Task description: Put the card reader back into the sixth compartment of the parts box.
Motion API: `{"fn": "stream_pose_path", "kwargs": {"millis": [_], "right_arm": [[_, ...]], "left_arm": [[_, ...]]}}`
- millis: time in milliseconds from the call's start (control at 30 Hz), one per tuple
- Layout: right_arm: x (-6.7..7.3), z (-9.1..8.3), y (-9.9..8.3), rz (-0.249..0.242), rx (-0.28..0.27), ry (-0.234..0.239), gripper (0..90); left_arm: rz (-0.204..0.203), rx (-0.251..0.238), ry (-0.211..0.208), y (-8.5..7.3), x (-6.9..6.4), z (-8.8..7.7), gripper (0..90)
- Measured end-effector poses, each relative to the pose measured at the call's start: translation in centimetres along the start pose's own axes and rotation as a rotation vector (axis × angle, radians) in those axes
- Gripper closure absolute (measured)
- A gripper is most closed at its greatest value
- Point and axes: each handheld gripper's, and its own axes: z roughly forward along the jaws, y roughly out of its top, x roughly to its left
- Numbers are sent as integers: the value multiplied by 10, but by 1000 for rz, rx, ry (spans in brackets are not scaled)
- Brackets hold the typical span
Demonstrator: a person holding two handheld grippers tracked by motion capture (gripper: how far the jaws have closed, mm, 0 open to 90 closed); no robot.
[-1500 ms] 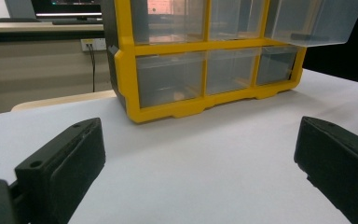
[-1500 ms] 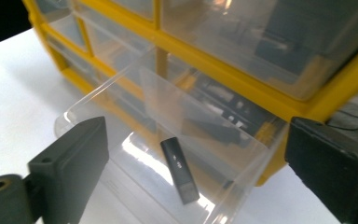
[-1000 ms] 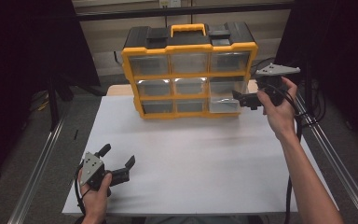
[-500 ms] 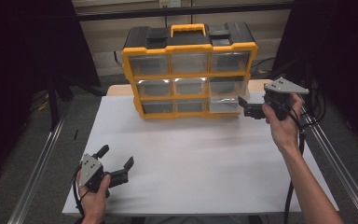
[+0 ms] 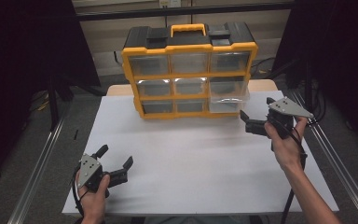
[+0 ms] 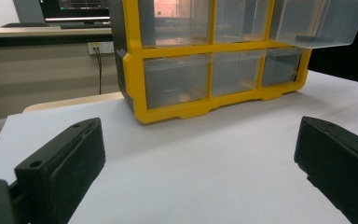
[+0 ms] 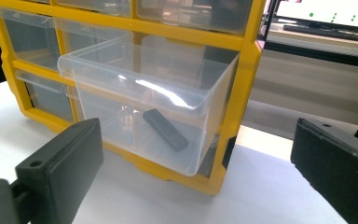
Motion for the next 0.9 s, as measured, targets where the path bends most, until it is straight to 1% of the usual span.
{"fn": "stream_pose_path", "kwargs": {"millis": [33, 100, 167, 267, 333, 367, 433, 533, 633, 700, 767, 867, 900], "right_arm": [[1, -1, -2, 3, -5, 3, 14], [3, -4, -6, -2, -15, -8, 11], [4, -6, -9, 7, -23, -4, 9], [6, -10, -15, 2, -24, -14, 6], [7, -14, -19, -2, -22, -33, 6], [7, -16, -21, -7, -30, -45, 6], [7, -20, -25, 7, -41, -55, 6], [6, -26, -31, 10, -50, -75, 5], [7, -30, -38, 17, -45, -68, 3], [8, -33, -42, 15, -47, -70, 3], [9, -35, -46, 34, -47, -63, 0], [10, -38, -51, 32, -51, -64, 0], [10, -40, -54, 40, -51, -63, 0]], "left_arm": [[0, -1, 0, 0, 0, 0, 19], [0, -2, -1, 0, 0, 0, 19], [2, -1, -1, 0, 0, 0, 20], [0, -3, 0, 0, 0, -1, 19], [5, -2, 0, 0, 0, -1, 19], [5, -3, 0, 0, 0, -1, 19], [3, -3, 0, 0, 0, -1, 19], [6, -3, 1, 0, 0, -1, 20], [-7, -3, 10, 0, -1, 0, 22], [-1, 4, 15, 0, 0, 0, 23], [-5, -2, 13, 0, -1, 0, 22], [3, 0, 14, 0, -1, -1, 22], [3, 0, 16, 0, -1, -1, 22]]}}
